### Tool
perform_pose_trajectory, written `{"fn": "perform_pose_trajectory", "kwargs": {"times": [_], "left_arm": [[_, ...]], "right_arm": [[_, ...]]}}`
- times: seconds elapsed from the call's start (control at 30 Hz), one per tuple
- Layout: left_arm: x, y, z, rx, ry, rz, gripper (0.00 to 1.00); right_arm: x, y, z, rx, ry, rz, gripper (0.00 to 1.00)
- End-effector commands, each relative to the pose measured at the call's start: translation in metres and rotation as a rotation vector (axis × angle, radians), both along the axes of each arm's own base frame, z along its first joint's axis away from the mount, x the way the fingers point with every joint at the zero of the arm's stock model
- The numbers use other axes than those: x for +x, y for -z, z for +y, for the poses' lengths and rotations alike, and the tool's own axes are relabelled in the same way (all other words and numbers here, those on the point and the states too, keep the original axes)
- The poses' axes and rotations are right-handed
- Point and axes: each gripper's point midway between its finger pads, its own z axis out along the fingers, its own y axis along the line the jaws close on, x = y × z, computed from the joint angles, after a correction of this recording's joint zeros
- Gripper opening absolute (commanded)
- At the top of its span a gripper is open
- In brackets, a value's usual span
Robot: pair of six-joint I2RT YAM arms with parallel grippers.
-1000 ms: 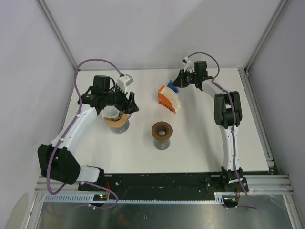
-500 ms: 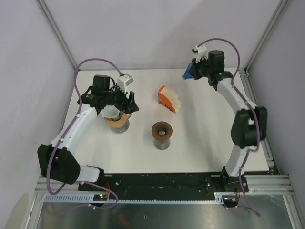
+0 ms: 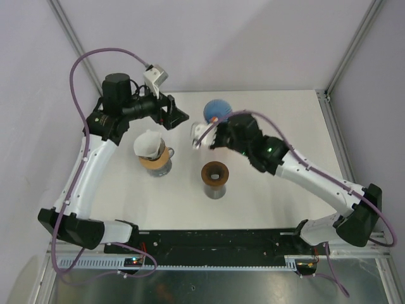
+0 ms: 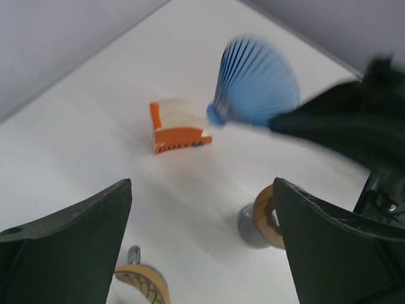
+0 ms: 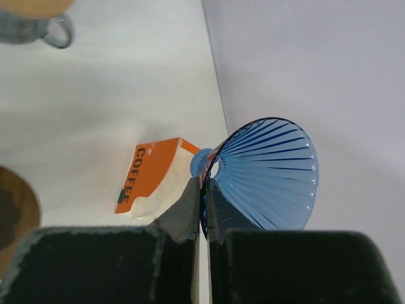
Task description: Place the coffee filter in the dripper
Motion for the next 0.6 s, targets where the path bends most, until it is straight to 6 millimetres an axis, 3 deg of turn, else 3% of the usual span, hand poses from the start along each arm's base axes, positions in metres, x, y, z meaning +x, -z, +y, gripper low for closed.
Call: {"fn": "perform_pose_trajectory", "kwargs": {"times": [0.0,0.13,0.3,0.43,0.57], "left_arm": [[-0.028,-0.04,-0.025,-0.05,0.069,-0.057,0.99],[-0.026,-0.031,-0.037,0.019,0.038,-0.083,1.0],[-0.002,-0.004,-0.032,0.166,-0.087,-0.12,0.93],[0.0,0.012,-0.038,0.243,-0.097,-0.137,0.82],[0.001,0.022,-0.043,0.275,-0.087,-0.133,0.62]], "right_arm": [[-0.028,-0.025,0.003,-0.18,0.017,-0.207,0.0],[-0.046,-0.023,0.023,-0.239,-0.015,-0.256,0.0],[-0.059,-0.02,0.038,-0.276,-0.038,-0.29,0.0],[-0.063,-0.02,0.045,-0.286,-0.052,-0.306,0.0],[-0.068,-0.022,0.049,-0.276,-0.064,-0.317,0.0]]}}
